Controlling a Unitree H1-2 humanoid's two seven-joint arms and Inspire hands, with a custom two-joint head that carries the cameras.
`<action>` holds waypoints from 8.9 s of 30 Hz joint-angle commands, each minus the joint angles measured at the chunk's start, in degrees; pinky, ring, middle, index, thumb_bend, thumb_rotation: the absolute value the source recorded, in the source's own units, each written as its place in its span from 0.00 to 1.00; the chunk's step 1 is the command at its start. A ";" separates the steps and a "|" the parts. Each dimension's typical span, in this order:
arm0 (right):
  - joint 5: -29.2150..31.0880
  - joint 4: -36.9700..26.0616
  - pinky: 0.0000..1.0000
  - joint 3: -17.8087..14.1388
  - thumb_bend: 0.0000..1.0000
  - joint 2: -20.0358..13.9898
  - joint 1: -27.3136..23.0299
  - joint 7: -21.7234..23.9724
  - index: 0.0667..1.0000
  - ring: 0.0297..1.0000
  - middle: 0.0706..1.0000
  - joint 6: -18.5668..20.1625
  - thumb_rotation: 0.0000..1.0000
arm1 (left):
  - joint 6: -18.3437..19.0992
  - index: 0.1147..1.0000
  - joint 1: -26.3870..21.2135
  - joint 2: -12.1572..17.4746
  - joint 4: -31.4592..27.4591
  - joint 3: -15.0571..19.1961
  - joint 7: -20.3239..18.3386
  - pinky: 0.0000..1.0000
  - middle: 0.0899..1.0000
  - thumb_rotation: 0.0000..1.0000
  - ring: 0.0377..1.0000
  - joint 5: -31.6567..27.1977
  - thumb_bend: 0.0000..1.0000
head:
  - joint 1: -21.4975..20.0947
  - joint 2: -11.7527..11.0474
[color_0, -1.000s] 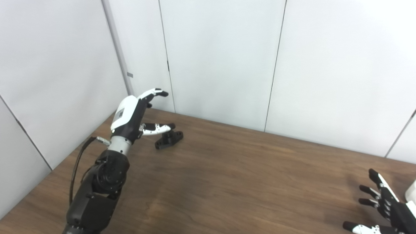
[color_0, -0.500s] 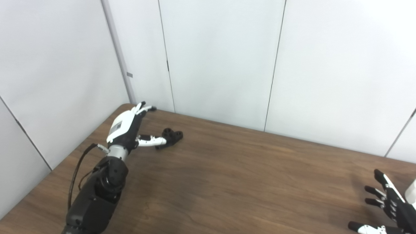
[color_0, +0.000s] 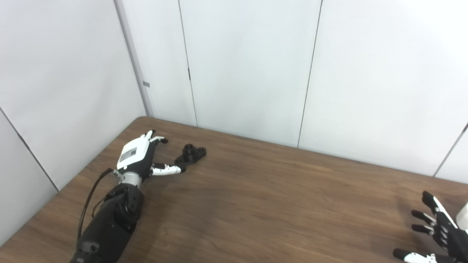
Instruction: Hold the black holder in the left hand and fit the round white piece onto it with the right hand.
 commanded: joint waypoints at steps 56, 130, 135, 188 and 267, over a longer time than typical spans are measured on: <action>-0.35 -4.60 0.71 -0.61 0.79 -1.93 -0.50 0.27 0.98 0.85 0.98 -1.04 0.19 | -7.45 0.74 -8.88 -3.30 20.57 -3.16 11.67 1.00 1.00 0.35 1.00 -9.37 0.95 | -1.95 1.59; 0.13 -6.53 0.70 -1.76 0.78 -2.80 -1.94 0.60 0.98 0.85 0.98 1.25 0.27 | -24.62 0.42 -5.27 -8.20 21.62 -17.07 4.46 1.00 0.97 0.06 1.00 -13.84 0.52 | -4.37 3.49; -0.62 -6.88 0.69 -1.59 0.77 -2.56 -1.83 0.23 0.98 0.85 0.98 1.22 0.25 | -26.61 0.42 -4.22 -10.50 18.14 -20.75 0.36 1.00 0.97 0.06 1.00 -14.81 0.52 | -5.98 4.10; -11.94 -14.66 0.72 -1.92 0.83 -3.21 -6.80 -2.45 0.96 0.86 0.96 3.57 0.30 | -34.05 0.42 -4.70 -10.84 12.69 -40.06 -11.77 1.00 0.97 0.06 1.00 -4.99 0.52 | -49.93 9.42; -31.75 4.81 0.76 -1.17 1.00 -11.51 -13.36 -4.90 0.88 0.95 1.00 23.51 0.52 | -42.32 0.42 -4.43 -7.38 20.24 -41.14 -5.21 1.00 0.95 0.06 1.00 -8.75 0.52 | -61.46 -1.02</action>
